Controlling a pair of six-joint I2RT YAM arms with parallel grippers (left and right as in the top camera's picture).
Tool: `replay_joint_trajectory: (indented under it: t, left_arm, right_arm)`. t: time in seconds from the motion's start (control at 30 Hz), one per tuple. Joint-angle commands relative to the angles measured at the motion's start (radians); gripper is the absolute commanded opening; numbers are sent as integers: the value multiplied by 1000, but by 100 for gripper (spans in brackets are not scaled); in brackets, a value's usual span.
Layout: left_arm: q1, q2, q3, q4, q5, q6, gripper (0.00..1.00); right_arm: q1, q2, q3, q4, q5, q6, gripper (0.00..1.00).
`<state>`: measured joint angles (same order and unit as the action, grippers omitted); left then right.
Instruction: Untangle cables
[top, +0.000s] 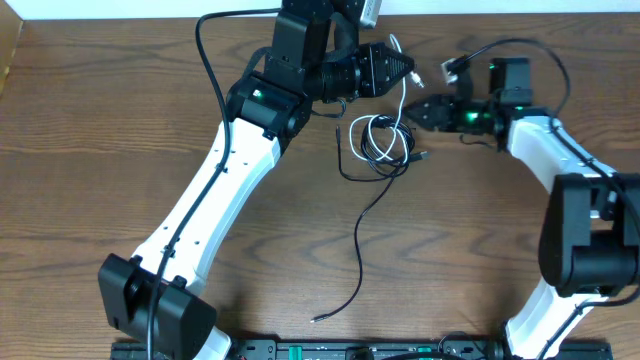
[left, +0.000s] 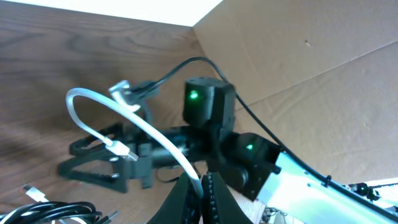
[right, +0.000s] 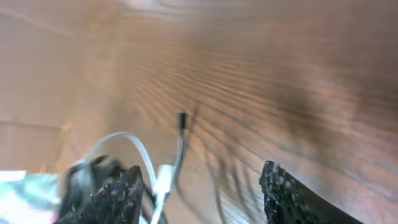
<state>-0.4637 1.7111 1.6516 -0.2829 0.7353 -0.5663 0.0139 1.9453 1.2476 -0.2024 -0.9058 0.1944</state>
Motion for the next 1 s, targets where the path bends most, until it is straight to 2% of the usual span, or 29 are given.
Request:
replay_joint_trajectory:
  t: [0.0, 0.1, 0.17, 0.33, 0.47, 0.63, 0.7, 0.77, 0.8, 0.9, 0.97]
  left_arm:
    - [5, 0, 10, 8, 20, 23, 7]
    - [5, 0, 10, 11, 20, 23, 7]
    - [5, 0, 10, 15, 20, 23, 7]
    - [14, 0, 10, 15, 21, 23, 7]
    - [37, 0, 10, 16, 20, 19, 7]
    - [55, 0, 10, 24, 21, 11, 8]
    - [55, 0, 10, 31, 21, -5, 8]
    - [55, 0, 10, 31, 21, -14, 7]
    - [55, 0, 10, 30, 21, -14, 7]
    - [55, 0, 10, 31, 13, -10, 7]
    - [52, 0, 8, 29, -104, -10, 12]
  right_arm:
    - [-28, -19, 0, 34, -318, -135, 62]
    - [-11, -19, 0, 27, -408, -214, 70]
    - [5, -17, 0, -5, -392, -257, 70]
    - [27, -14, 0, -117, -265, -332, 68]
    - [29, -14, 0, -175, -264, -389, 66]
    - [71, -14, 0, -293, -263, -534, 60]
    - [94, -14, 0, -282, -232, -532, 49]
    - [103, -14, 0, -261, -201, -510, 32]
    - [103, -14, 0, -238, -160, -450, 20]
    - [95, -14, 0, -205, -102, -339, 9]
    - [93, -14, 0, -204, -103, -337, 4]
